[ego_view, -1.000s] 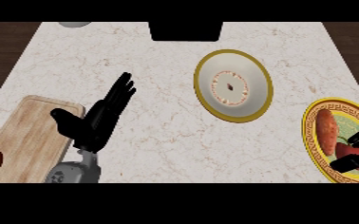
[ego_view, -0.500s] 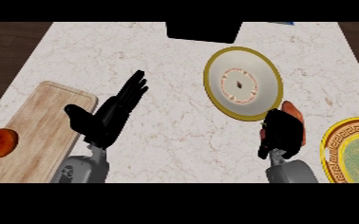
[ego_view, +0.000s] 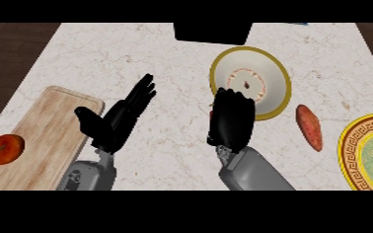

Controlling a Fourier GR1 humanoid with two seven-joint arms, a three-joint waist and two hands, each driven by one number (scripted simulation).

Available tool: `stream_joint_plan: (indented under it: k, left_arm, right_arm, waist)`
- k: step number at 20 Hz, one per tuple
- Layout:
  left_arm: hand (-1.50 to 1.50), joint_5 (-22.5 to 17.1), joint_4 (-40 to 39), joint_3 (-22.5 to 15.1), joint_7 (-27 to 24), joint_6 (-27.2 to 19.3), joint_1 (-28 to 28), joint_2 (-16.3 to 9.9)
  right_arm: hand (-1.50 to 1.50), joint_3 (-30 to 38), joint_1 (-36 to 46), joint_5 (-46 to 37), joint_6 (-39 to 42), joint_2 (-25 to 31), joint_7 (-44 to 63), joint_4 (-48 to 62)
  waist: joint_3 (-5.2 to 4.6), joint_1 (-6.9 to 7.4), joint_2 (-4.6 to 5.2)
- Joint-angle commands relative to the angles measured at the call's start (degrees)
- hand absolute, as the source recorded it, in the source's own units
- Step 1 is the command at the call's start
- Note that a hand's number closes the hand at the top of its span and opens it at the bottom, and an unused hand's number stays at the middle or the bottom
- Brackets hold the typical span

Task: Pick the bell pepper from the plate and place it in the bowl

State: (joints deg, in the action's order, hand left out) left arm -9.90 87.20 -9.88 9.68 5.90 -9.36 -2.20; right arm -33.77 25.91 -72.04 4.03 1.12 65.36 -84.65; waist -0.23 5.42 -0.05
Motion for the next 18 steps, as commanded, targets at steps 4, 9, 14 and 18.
stream_joint_plan:
  k: [4, 9, 14, 18]
  left_arm:
    - [0.0, -0.6, 0.1, 1.5, -1.47, 0.09, 1.69, -0.58]
    - [0.0, -1.42, -0.56, 2.08, -0.52, 0.89, 0.44, -0.96]
    - [0.0, -1.81, 0.82, 3.0, -0.71, 1.44, 2.57, -2.35]
    - [0.0, 0.07, -1.47, 3.2, -2.2, -0.55, 0.81, -1.2]
  right_arm:
    - [1.5, -5.24, 13.97, -0.85, 5.8, -1.06, 19.7, -3.21]
    - [1.5, -3.21, 18.88, 0.22, 7.35, -1.06, 19.81, -2.53]
    - [1.5, 1.73, 23.84, -0.17, 5.1, -1.06, 19.85, 1.31]
    - [1.5, 3.31, 26.5, -0.01, 5.5, -1.06, 19.86, 3.97]
  waist:
    - [0.0, -1.56, -0.54]
    - [0.04, -2.77, -0.46]
    - [0.1, -2.56, -0.33]
    - [0.11, -3.71, -0.05]
